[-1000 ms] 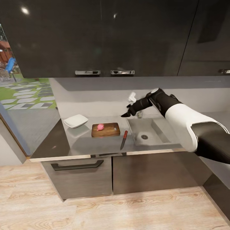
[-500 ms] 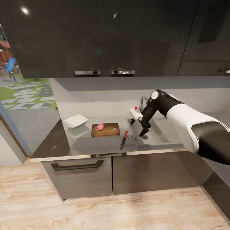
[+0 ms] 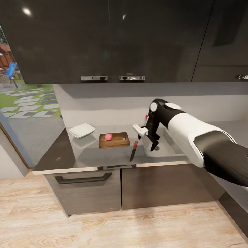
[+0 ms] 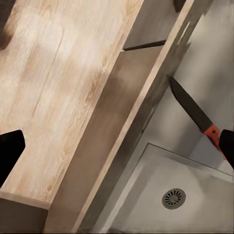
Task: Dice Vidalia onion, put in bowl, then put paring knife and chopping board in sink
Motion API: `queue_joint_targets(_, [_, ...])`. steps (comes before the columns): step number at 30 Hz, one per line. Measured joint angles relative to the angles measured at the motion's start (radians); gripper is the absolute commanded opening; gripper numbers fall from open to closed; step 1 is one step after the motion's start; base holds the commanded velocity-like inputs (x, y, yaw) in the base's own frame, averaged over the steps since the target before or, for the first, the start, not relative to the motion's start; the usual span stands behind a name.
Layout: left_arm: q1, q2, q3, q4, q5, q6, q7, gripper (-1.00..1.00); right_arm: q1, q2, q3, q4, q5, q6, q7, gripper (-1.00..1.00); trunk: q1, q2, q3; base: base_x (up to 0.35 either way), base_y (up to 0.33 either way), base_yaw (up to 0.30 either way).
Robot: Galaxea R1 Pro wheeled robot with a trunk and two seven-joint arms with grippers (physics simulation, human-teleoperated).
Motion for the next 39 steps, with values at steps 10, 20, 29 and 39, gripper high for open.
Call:
queue_joint_targets(10, [0.000, 0.000, 0.000, -0.001, 0.000, -0.002, 0.000, 1.00, 0.001, 0.005, 0.000, 0.037, 0.030, 0.005, -0.002, 1.00, 0.000, 0.000, 0.000, 0.079, 0.000, 0.000])
queue_joint_targets(20, [0.000, 0.000, 0.000, 0.000, 0.000, -0.002, 0.000, 1.00, 0.005, 0.020, -0.006, 0.091, 0.037, 0.001, -0.027, 1.00, 0.000, 0.000, -0.002, 0.220, 0.000, 0.000])
queue_joint_targets(29, [0.000, 0.000, 0.000, -0.001, 0.000, -0.003, 0.000, 1.00, 0.015, 0.026, -0.006, 0.092, 0.037, 0.001, -0.028, 1.00, 0.000, 0.000, -0.011, 0.197, 0.000, 0.000])
queue_joint_targets(39, [0.000, 0.000, 0.000, -0.001, 0.000, -0.003, 0.000, 1.00, 0.019, 0.032, -0.007, 0.092, 0.037, 0.001, -0.055, 1.00, 0.000, 0.000, -0.024, 0.102, 0.004, 0.000])
